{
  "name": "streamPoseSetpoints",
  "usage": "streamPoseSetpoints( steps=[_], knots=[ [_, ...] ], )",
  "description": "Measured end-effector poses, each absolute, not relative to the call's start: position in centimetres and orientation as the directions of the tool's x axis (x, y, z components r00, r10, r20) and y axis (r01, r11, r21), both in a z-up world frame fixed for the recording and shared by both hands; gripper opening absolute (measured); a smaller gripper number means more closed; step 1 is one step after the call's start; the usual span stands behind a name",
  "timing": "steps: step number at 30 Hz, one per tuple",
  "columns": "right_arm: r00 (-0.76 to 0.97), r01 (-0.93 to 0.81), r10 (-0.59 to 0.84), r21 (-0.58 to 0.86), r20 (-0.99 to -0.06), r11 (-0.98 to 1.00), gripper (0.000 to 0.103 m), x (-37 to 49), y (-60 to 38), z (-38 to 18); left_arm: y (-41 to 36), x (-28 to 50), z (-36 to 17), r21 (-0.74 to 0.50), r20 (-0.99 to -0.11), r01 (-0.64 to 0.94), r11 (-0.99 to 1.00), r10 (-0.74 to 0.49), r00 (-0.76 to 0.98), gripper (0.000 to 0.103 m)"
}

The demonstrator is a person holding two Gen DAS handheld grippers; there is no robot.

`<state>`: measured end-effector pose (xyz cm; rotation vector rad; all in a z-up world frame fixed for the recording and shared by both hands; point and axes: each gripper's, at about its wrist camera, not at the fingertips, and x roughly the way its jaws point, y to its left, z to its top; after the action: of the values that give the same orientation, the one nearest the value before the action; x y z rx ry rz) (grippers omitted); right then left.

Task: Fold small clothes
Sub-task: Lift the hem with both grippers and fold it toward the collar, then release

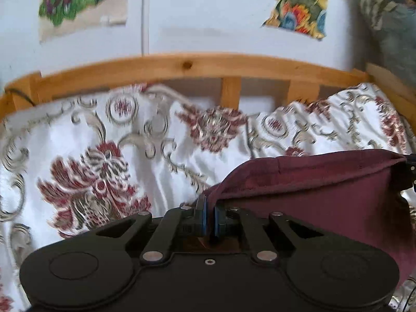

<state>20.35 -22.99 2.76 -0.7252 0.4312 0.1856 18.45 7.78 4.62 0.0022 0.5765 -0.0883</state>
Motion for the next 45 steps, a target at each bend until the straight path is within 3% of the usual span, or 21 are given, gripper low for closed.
streamPoseSetpoints(
  steps=[5,9,12,14,18,21,22,23,24,25,26,28,33,37,42,45],
  knots=[
    [0.885,-0.304,-0.027,-0.622,-0.465,0.722,0.007,22.7,-21.9,0.2,8.2,20.1,1.8,0.014,-0.557,0.110,0.994,-0.084,0.826,0.007],
    [0.872,-0.315,-0.048,-0.632,-0.488,0.709,0.007,23.8,-21.3,-1.4,8.7,21.0,0.3,-0.023,-0.587,0.108,0.994,-0.101,0.803,0.007],
    [0.867,-0.312,-0.056,-0.625,-0.496,0.715,0.007,24.7,-21.2,-1.9,8.8,21.1,0.1,-0.019,-0.570,0.098,0.995,-0.091,0.817,0.016],
    [0.862,-0.313,-0.054,-0.612,-0.505,0.727,0.008,25.2,-21.4,-2.1,9.1,21.2,-0.1,-0.021,-0.572,0.085,0.996,-0.081,0.816,0.028],
    [0.848,-0.322,-0.051,-0.590,-0.528,0.741,0.010,25.8,-21.7,-2.6,9.6,21.1,0.0,-0.046,-0.576,0.060,0.997,-0.075,0.814,0.037],
    [0.848,-0.314,-0.050,-0.576,-0.527,0.755,0.019,26.0,-21.9,-2.8,9.6,20.8,0.3,-0.037,-0.568,0.044,0.998,-0.057,0.821,0.060],
    [0.848,-0.307,-0.049,-0.565,-0.528,0.765,0.028,26.0,-22.0,-2.7,9.6,20.6,0.4,-0.034,-0.559,0.035,0.999,-0.047,0.828,0.076],
    [0.849,-0.299,-0.048,-0.554,-0.526,0.777,0.044,26.0,-22.3,-2.6,9.6,20.4,0.6,-0.031,-0.547,0.023,0.999,-0.036,0.836,0.087],
    [0.854,-0.285,-0.049,-0.544,-0.518,0.789,0.053,26.0,-22.6,-2.4,9.6,20.2,0.8,-0.030,-0.535,0.014,0.999,-0.028,0.845,0.090],
    [0.860,-0.275,-0.039,-0.526,-0.509,0.805,0.069,25.8,-23.0,-2.2,9.6,20.1,0.9,-0.028,-0.525,0.009,1.000,-0.022,0.851,0.092],
    [0.866,-0.275,-0.011,-0.495,-0.500,0.824,0.084,25.4,-23.5,-1.8,9.6,20.1,1.0,-0.024,-0.521,0.009,1.000,-0.020,0.853,0.093],
    [0.877,-0.260,0.023,-0.434,-0.480,0.863,0.101,24.3,-24.2,-1.3,9.7,20.3,0.9,-0.012,-0.529,0.000,1.000,-0.006,0.848,0.095],
    [0.872,-0.259,0.074,-0.329,-0.483,0.908,0.103,22.1,-25.6,-1.8,10.3,21.0,0.2,-0.033,-0.573,-0.034,0.999,0.009,0.820,0.095],
    [0.873,-0.195,-0.023,-0.393,-0.486,0.899,0.103,22.7,-25.5,-3.2,10.0,20.9,-0.2,-0.013,-0.583,-0.036,0.999,0.022,0.812,0.097],
    [0.871,0.005,-0.220,-0.440,-0.439,0.898,0.103,24.7,-27.0,-3.6,9.3,20.6,-0.3,0.016,-0.585,-0.009,1.000,0.016,0.811,0.099],
    [0.857,0.099,-0.253,-0.339,-0.449,0.935,0.103,24.6,-29.4,-3.1,8.8,20.6,-0.7,0.033,-0.597,0.014,0.999,0.008,0.802,0.099]
  ],
)
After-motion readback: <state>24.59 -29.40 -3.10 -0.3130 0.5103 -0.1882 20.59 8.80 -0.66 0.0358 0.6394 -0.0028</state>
